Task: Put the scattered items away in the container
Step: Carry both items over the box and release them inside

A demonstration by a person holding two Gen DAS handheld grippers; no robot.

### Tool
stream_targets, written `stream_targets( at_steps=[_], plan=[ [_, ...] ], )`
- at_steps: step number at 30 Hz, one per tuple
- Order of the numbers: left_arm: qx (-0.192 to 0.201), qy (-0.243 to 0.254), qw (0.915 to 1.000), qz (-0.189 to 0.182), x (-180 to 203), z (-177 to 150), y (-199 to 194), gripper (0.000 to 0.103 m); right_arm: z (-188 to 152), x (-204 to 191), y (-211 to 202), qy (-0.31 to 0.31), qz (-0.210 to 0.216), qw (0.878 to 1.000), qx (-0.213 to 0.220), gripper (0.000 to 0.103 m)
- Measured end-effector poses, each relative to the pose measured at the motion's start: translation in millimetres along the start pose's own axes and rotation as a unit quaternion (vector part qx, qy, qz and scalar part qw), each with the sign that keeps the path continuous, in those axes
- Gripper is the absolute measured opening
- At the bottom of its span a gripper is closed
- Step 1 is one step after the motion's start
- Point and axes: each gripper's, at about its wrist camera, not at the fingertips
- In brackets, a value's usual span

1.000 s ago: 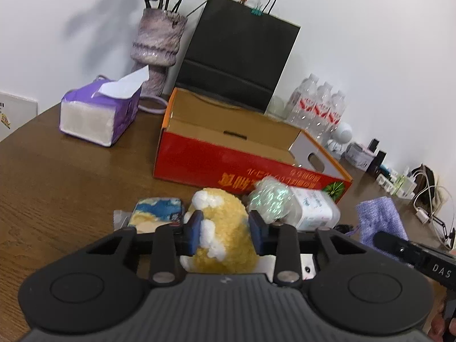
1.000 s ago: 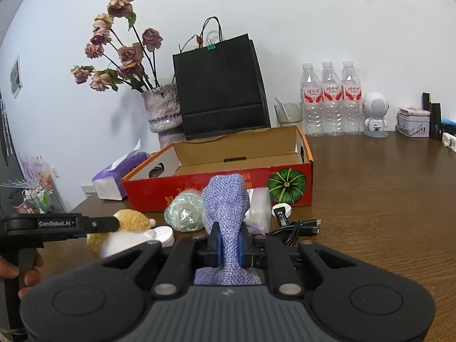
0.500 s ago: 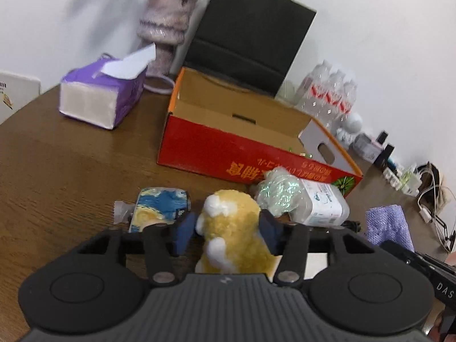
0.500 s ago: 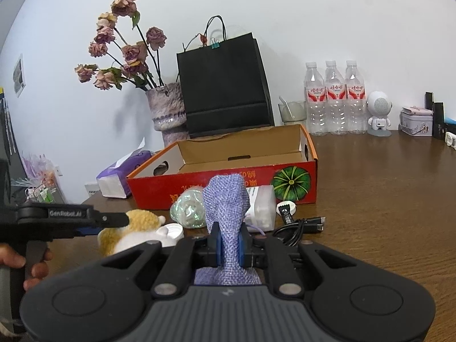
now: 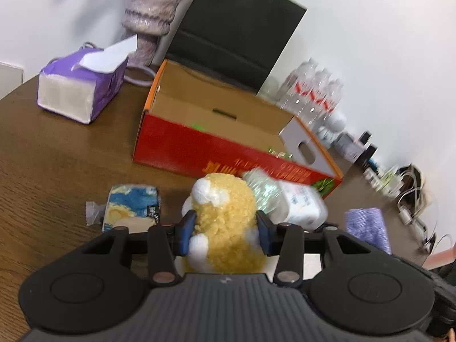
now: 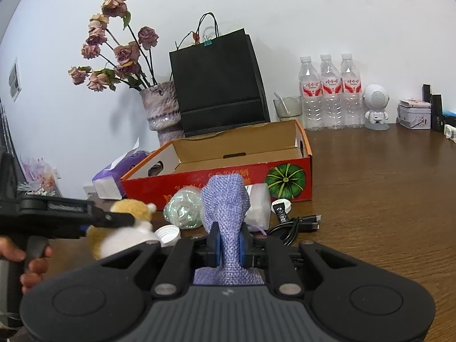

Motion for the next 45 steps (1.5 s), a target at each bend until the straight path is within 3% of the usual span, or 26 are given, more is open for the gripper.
stream_targets(
  at_steps=[6,15,23,29,34,45],
  plan=[
    [0.049,-0.006,0.9988,-0.005,4,15,-18,0.045,17,-1,-4,-0.004,0.005,1.000,0.027,0.011],
    [0.112,-0.031,0.9931,-0.015,16,61,-17,0.045,79,-11,20,-0.023,0.023,0.997,0.077,0.011],
    [0.158,-0.036,0.9863,0.032,36,106,17,0.045,129,3,73,-0.005,0.046,0.995,0.093,0.011],
    [0.152,-0.037,0.9854,0.068,39,110,64,0.045,136,26,128,0.016,0.036,0.997,0.073,0.011],
    [0.127,-0.024,0.9875,0.090,38,110,98,0.045,129,41,166,0.017,0.015,0.999,0.028,0.011],
    [0.094,0.006,0.9891,0.113,41,103,122,0.047,116,60,187,0.041,0.001,0.999,-0.014,0.011]
  ],
)
Point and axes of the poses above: each gripper's, at about its wrist camera, not at the fingertips, and y roughly the way its jaws point, x to its right, z to its top, and after that the axes turned 10 degrees about z, right-handed
